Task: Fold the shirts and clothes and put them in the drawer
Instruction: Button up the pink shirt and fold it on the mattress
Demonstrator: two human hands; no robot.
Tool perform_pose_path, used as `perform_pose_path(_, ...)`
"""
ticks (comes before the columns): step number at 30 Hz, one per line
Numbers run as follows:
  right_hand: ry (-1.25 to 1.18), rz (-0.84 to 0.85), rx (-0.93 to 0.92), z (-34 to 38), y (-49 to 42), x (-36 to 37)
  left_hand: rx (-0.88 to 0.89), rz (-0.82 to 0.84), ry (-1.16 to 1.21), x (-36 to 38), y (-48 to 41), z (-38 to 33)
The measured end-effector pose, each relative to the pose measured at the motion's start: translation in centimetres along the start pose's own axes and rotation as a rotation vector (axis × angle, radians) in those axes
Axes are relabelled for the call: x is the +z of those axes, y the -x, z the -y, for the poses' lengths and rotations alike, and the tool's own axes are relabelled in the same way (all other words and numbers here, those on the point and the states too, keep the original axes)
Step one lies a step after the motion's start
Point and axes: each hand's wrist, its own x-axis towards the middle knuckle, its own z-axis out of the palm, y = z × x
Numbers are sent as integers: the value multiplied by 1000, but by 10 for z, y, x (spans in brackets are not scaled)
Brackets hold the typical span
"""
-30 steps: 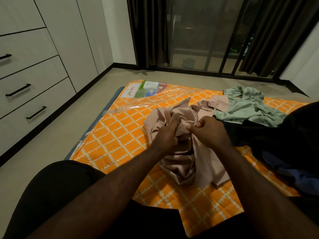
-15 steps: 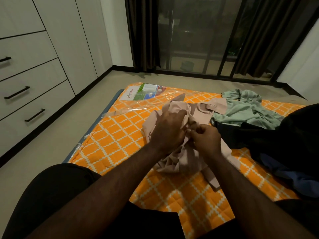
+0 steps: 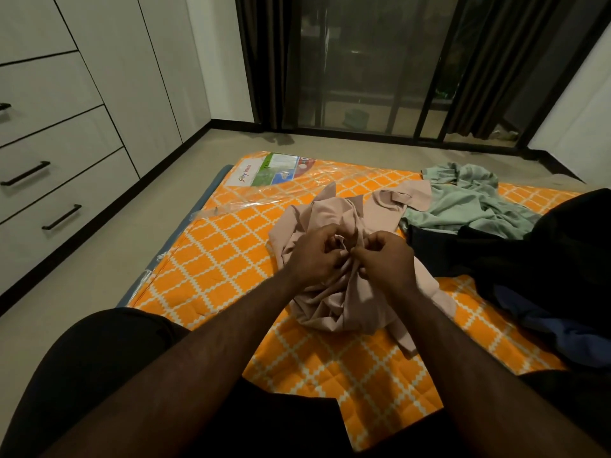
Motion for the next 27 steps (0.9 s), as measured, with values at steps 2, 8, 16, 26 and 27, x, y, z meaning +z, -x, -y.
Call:
perform_pose_path(2, 40, -33, -28, 0, 1, 1, 6, -67, -33, 1, -1, 3)
perform_pose_path(8, 122, -97, -127, 2, 3, 5, -36, -144, 6, 5, 1, 4)
perform_pose_path(16, 142, -47, -181, 4, 6, 6, -77, -37, -54, 0, 0, 7)
perform_pose_path(26, 90, -19, -168, -1, 6, 7, -85, 121, 63, -19, -7, 4)
perform_pose_path(27, 67, -20, -160, -2, 5, 7, -86, 96, 88, -18, -7, 5)
